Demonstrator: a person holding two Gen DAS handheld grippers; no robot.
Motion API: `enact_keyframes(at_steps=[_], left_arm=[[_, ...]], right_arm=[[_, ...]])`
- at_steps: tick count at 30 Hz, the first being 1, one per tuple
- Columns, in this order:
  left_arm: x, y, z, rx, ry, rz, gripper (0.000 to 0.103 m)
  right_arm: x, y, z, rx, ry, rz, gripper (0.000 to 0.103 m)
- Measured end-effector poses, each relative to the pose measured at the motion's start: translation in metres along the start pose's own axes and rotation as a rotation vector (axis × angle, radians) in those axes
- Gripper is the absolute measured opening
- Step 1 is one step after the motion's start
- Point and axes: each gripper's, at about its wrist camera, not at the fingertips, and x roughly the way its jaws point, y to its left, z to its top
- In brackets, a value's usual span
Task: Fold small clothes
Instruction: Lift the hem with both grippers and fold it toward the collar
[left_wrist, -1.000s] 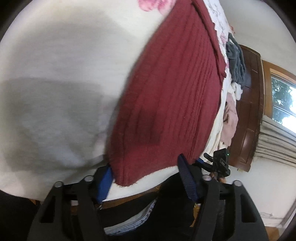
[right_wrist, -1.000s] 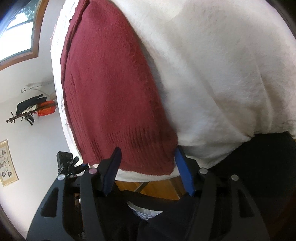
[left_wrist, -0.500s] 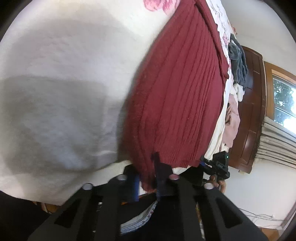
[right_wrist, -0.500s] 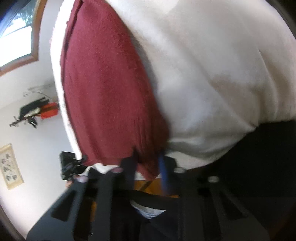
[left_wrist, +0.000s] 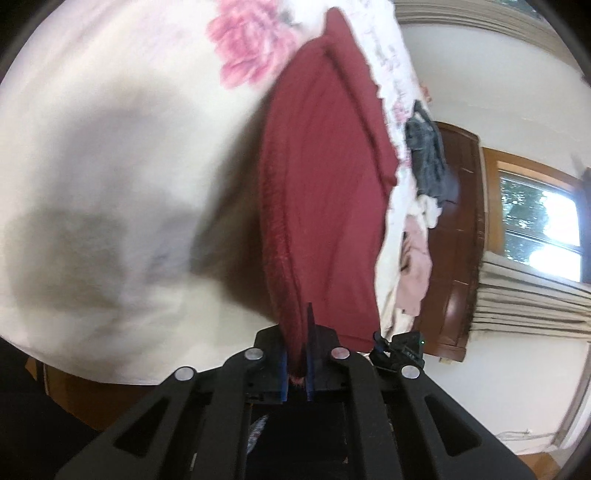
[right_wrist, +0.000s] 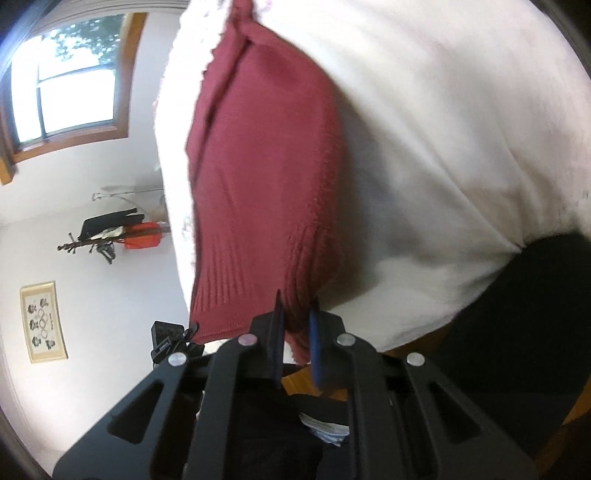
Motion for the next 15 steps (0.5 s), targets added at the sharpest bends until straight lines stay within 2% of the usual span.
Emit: enact_keyframes(at_steps=[7,15], left_arm=[[-0.02,-0.047,0.011,0.058,-0.056,-0.072,0.006],[-0.034,-0.096,0.046,0.104,-0.084,-0.141,0.006]], right_arm=[[-0.028,0.046,0.018,-0.069,-0.056,0.058,0.009],[-0.041,0.097,0.057,-0.145,-0.088,0.059,0.009]])
